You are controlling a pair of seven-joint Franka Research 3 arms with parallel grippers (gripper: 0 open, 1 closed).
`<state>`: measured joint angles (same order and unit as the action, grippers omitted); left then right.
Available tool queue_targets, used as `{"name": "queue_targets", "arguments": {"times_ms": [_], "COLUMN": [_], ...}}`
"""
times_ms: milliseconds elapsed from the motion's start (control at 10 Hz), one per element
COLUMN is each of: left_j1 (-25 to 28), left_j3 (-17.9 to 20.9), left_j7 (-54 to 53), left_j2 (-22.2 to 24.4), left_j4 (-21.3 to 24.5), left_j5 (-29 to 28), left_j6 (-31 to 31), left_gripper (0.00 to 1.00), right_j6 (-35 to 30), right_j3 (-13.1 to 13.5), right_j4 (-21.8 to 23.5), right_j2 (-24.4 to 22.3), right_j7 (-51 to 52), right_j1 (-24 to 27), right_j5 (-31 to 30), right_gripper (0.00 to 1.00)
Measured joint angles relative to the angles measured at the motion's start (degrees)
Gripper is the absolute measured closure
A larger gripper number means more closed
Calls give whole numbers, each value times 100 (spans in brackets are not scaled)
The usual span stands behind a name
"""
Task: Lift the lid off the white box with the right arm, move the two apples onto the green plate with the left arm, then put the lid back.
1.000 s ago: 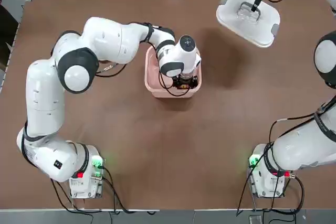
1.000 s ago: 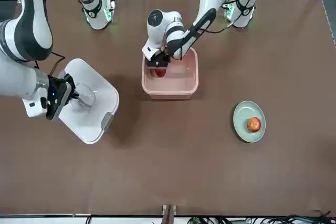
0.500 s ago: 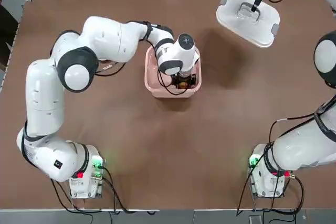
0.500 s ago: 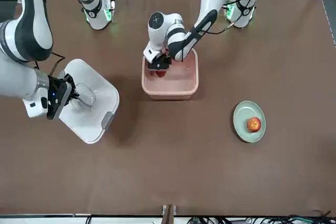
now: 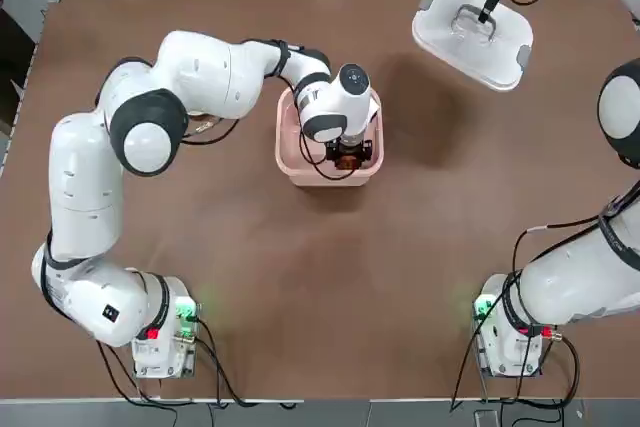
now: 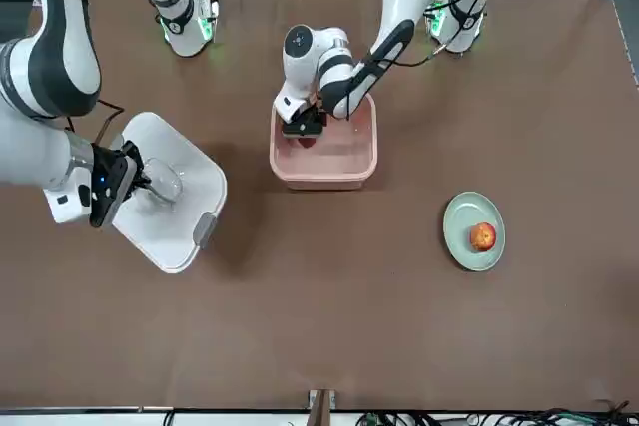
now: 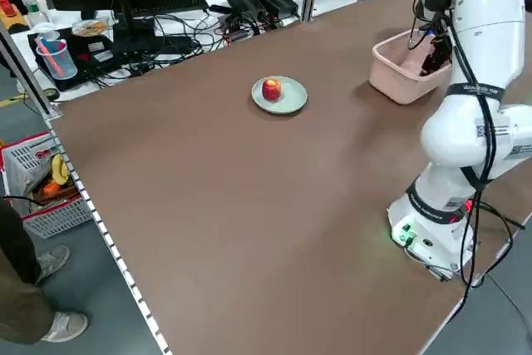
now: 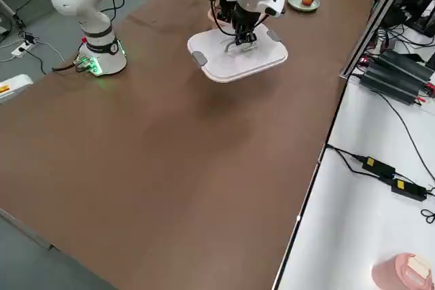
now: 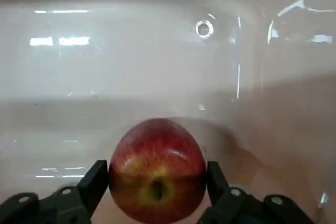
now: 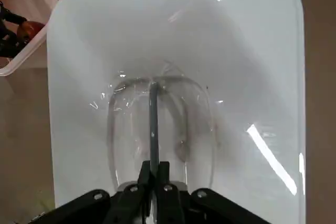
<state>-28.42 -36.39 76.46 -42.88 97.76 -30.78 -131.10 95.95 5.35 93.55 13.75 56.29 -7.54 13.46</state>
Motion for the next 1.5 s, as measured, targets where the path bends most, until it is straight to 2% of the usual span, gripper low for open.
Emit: {"name": "queue_targets", "arguments": {"times_ms": [100, 500, 700, 800, 1300, 1500], "left_j1": [5, 33, 208, 518, 3012, 4068], "left_j3": [-1, -2, -155, -500, -3177, -3988], "left_j7": [-6, -24, -24, -49, -310, -766], "left_j2": [3, 16, 160, 271, 461, 469], "left_j4": [-4, -8, -22, -26, -14, -6], "left_j5": [-1, -1, -1, -2, -1, -1], "left_j6": [-7, 12, 296, 567, 2408, 3114], "left_gripper": [23, 24, 25, 25, 25, 25], "right_j6": [0, 0, 0, 0, -1, -5], "right_j3": [0, 1, 6, 9, 16, 3], "right_j4": [0, 0, 0, 0, 2, 9], "right_j2": [2, 3, 5, 6, 14, 53], "right_j7": [15, 28, 29, 36, 183, 457], "right_j1": [0, 0, 3, 6, 21, 11], "right_j5": [0, 0, 0, 0, 0, 0], "right_gripper": [93, 93, 93, 93, 93, 93]}}
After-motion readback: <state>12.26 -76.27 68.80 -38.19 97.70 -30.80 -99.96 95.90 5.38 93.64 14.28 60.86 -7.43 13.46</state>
